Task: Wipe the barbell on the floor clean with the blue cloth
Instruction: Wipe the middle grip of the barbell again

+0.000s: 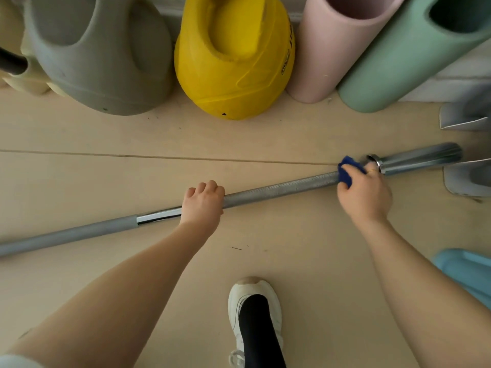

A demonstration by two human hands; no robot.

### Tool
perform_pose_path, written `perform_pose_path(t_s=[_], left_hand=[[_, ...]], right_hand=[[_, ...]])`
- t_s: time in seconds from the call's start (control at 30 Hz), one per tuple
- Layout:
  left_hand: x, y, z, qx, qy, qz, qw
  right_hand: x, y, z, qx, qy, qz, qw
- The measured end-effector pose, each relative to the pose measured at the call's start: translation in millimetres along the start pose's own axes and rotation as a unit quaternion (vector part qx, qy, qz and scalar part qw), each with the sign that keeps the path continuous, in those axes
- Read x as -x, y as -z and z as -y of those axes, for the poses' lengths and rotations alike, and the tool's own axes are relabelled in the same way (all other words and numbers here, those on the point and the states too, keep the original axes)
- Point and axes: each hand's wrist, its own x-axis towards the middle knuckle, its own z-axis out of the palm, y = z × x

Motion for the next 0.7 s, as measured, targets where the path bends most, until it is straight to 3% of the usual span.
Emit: perform_pose_path(t_s=[0.03, 0.1, 0.27, 0.43, 0.47, 0.63, 0.7], left_hand=[[2, -2, -1, -0.004, -0.001, 0.000, 1.000], [3, -4, 0, 0.022, 0.005, 0.018, 1.000], [3, 7, 8, 0.140, -0.002, 0.102, 0.985], [-3, 12, 15, 0.076, -0.029, 0.101, 0.992], [-4, 13, 15, 0.062, -0.035, 0.094, 0.993], [-6, 14, 17, 0.061, -0.040, 0.100, 0.992], [-5, 12, 20, 0.077, -0.040, 0.099, 0.991]], right_hand=[[0, 2, 1, -0.001, -0.037, -0.002, 0.999], [9, 0, 19, 0.007, -0.023, 0.012, 1.000], [31, -10, 49, -0.019, 0.167, 0.072, 0.983], [6, 3, 49, -0.009, 0.007, 0.056, 0.998], [11, 3, 62, 0.012, 0.019, 0.061, 0.998], [56, -14, 115, 0.014, 0.258, 0.126, 0.958], [47, -12, 110, -0.005, 0.250, 0.142, 0.958]])
